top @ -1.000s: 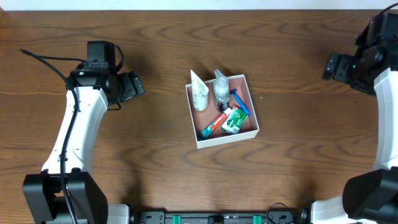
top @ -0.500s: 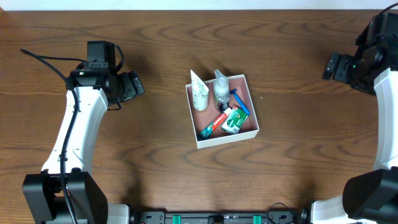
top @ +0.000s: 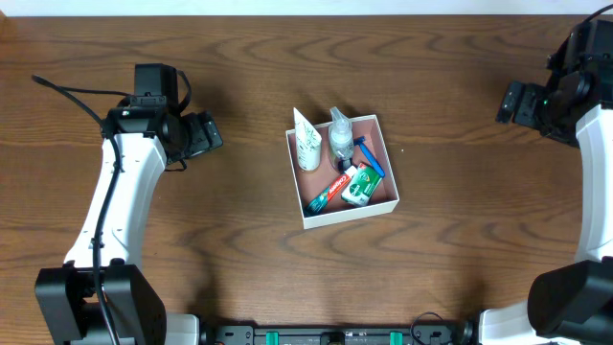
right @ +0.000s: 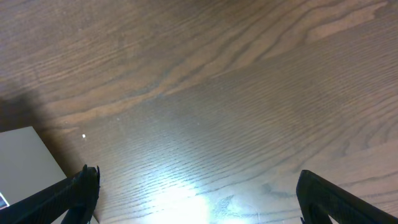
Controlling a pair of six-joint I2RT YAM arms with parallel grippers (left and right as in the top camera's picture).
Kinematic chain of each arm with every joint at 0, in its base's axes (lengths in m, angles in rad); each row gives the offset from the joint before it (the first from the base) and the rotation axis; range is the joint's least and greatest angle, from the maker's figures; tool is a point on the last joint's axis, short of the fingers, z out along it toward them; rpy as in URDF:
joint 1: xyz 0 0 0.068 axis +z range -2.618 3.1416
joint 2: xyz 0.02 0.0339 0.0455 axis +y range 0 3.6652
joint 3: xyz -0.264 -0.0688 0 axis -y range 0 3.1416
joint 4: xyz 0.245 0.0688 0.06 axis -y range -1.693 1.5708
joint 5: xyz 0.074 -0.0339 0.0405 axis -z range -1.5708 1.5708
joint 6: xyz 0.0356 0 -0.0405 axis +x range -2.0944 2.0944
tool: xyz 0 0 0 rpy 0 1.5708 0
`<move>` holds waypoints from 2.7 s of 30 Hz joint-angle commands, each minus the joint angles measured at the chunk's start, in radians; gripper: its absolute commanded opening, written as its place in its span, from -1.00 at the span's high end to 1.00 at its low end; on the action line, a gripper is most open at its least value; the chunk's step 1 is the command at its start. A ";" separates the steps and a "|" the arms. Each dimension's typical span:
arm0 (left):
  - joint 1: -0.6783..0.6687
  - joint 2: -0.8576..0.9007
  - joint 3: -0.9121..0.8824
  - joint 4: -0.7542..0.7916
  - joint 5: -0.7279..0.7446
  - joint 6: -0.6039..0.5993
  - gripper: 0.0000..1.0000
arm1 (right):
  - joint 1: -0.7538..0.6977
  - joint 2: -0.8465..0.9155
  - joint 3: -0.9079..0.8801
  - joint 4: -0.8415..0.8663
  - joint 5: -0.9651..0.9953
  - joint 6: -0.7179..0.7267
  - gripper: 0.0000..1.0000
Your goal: Pack container
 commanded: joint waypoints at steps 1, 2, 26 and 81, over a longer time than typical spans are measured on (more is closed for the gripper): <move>0.003 -0.006 0.000 -0.008 -0.008 0.009 -0.96 | -0.003 -0.006 -0.004 0.001 -0.007 0.004 -0.98; 0.003 -0.009 0.000 -0.009 -0.008 0.009 -0.96 | -0.003 -0.006 -0.004 0.002 -0.007 0.004 -0.98; -0.034 -1.101 -0.840 0.581 0.087 0.208 -0.96 | -0.003 -0.006 -0.004 0.002 -0.007 0.004 -0.99; -0.055 -1.586 -1.264 0.961 0.121 0.320 -0.96 | -0.003 -0.006 -0.004 0.002 -0.006 0.004 -0.98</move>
